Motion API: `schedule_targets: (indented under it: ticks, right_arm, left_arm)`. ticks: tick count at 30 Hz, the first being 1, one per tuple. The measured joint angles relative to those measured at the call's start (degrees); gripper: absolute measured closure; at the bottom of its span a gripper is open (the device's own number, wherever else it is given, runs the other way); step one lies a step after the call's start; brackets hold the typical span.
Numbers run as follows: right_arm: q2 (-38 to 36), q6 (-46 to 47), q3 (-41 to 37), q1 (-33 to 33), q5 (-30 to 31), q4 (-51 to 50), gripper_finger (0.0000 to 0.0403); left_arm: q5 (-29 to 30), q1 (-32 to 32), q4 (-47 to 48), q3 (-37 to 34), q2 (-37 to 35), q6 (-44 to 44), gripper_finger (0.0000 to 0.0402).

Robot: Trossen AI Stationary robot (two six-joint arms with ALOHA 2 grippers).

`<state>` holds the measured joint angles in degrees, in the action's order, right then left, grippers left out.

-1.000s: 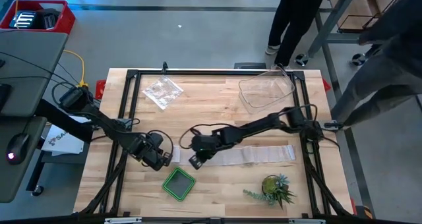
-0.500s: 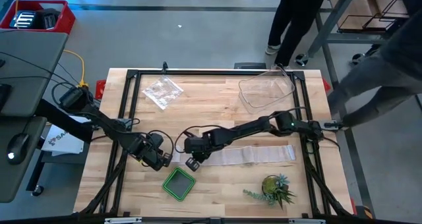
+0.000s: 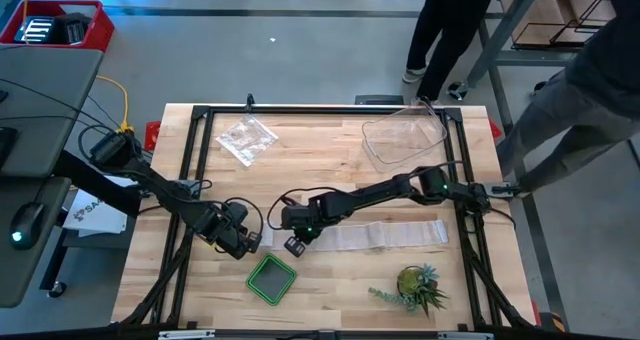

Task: Roll bandage
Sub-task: Roll the white bandage

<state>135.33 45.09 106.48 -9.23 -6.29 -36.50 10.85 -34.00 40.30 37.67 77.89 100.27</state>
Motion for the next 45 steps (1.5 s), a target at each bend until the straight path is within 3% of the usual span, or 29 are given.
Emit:
schedule_targets:
  ticks: [17, 25, 45]
  right_arm:
    - [0.0, -0.3, -0.1, 0.2, -0.1, -0.1, 0.0403]
    - [0.0, -0.4, -0.1, 0.3, -0.1, -0.1, 0.0403]
    - [0.0, -0.6, -0.2, 0.2, -0.2, -1.2, 0.0403]
  left_arm:
    - [0.0, 0.2, -0.6, 0.0, 0.2, 0.2, 0.0401]
    - [3.6, 1.9, -7.6, -0.4, 0.2, -0.3, 0.0401]
    - [6.0, 3.3, -10.3, -2.5, 0.6, 0.1, 0.0402]
